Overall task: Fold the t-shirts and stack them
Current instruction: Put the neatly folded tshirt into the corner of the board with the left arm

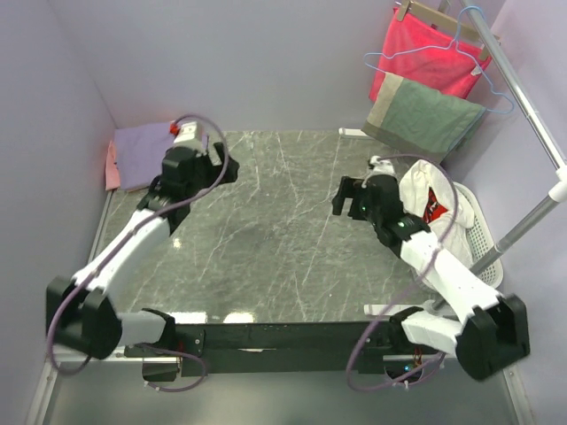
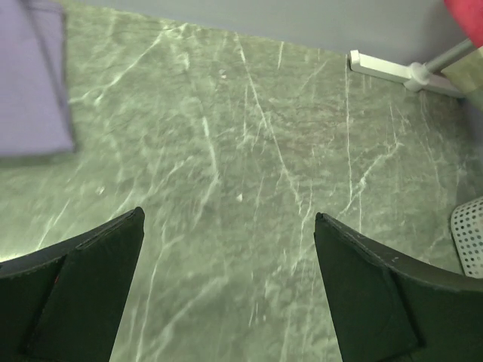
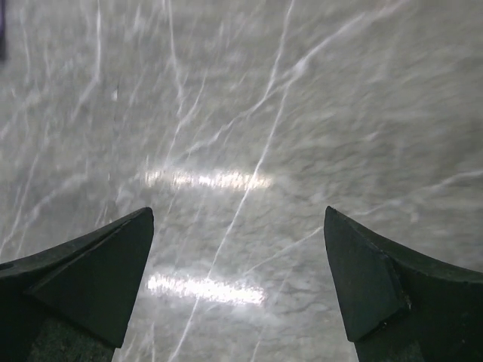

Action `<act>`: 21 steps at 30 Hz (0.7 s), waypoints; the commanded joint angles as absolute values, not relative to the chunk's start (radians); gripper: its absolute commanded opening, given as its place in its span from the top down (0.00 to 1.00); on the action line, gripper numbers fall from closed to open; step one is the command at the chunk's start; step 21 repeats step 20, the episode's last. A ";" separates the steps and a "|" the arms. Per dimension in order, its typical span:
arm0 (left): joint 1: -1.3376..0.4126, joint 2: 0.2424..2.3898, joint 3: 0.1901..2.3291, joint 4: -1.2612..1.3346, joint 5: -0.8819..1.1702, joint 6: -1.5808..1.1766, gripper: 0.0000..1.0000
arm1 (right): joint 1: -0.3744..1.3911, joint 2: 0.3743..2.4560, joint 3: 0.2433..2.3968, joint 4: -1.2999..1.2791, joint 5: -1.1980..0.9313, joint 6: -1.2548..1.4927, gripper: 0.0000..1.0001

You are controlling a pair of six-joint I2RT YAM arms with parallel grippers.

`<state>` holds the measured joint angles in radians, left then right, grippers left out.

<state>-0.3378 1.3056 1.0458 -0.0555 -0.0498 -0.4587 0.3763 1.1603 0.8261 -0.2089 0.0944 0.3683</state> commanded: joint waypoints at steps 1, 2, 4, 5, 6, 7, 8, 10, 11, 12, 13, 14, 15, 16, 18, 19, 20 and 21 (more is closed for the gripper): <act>-0.334 1.107 0.914 -0.015 -0.120 -0.511 0.01 | 0.385 0.962 0.737 -0.123 0.287 0.344 0.00; -0.336 1.076 0.873 -0.026 -0.127 -0.508 0.01 | 0.387 0.931 0.720 -0.112 0.304 0.336 0.00; -0.336 0.998 0.841 -0.040 -0.162 -0.496 0.00 | 0.385 0.862 0.689 -0.095 0.319 0.327 0.00; -0.336 0.973 0.813 -0.054 -0.181 -0.488 0.01 | 0.385 0.842 0.680 -0.094 0.334 0.324 0.00; -0.339 0.951 0.801 -0.057 -0.196 -0.486 0.01 | 0.387 0.813 0.672 -0.091 0.344 0.319 0.00; -0.342 0.916 0.789 -0.057 -0.219 -0.486 0.01 | 0.385 0.802 0.661 -0.091 0.350 0.319 0.00; -0.344 0.899 0.767 -0.052 -0.221 -0.488 0.01 | 0.387 0.792 0.652 -0.086 0.356 0.311 0.00; -0.344 0.867 0.753 -0.037 -0.215 -0.485 0.01 | 0.388 0.767 0.637 -0.081 0.370 0.304 0.00; -0.344 0.859 0.743 -0.034 -0.219 -0.483 0.00 | 0.387 0.762 0.629 -0.071 0.371 0.290 0.00; -0.345 0.856 0.741 -0.040 -0.227 -0.482 0.01 | 0.387 0.758 0.626 -0.068 0.376 0.285 0.00; -0.345 0.854 0.741 -0.043 -0.236 -0.480 0.01 | 0.388 0.753 0.623 -0.072 0.382 0.285 0.00; -0.345 0.856 0.741 -0.041 -0.242 -0.479 0.01 | 0.385 0.750 0.620 -0.068 0.388 0.285 0.00; -0.347 0.859 0.741 -0.041 -0.241 -0.476 0.01 | 0.387 0.744 0.615 -0.060 0.394 0.282 0.00; -0.350 0.868 0.741 -0.049 -0.244 -0.474 0.00 | 0.387 0.742 0.606 -0.051 0.397 0.279 0.00; -0.359 0.879 0.750 -0.055 -0.267 -0.472 0.01 | 0.387 0.736 0.594 -0.032 0.405 0.279 0.00; -0.365 0.882 0.753 -0.058 -0.278 -0.472 0.01 | 0.387 0.735 0.591 -0.026 0.416 0.279 0.00; -0.368 0.876 0.752 -0.052 -0.288 -0.469 0.01 | 0.387 0.733 0.588 -0.015 0.425 0.279 0.00; -0.368 0.876 0.752 -0.052 -0.288 -0.469 0.01 | 0.387 0.733 0.588 -0.015 0.425 0.279 0.00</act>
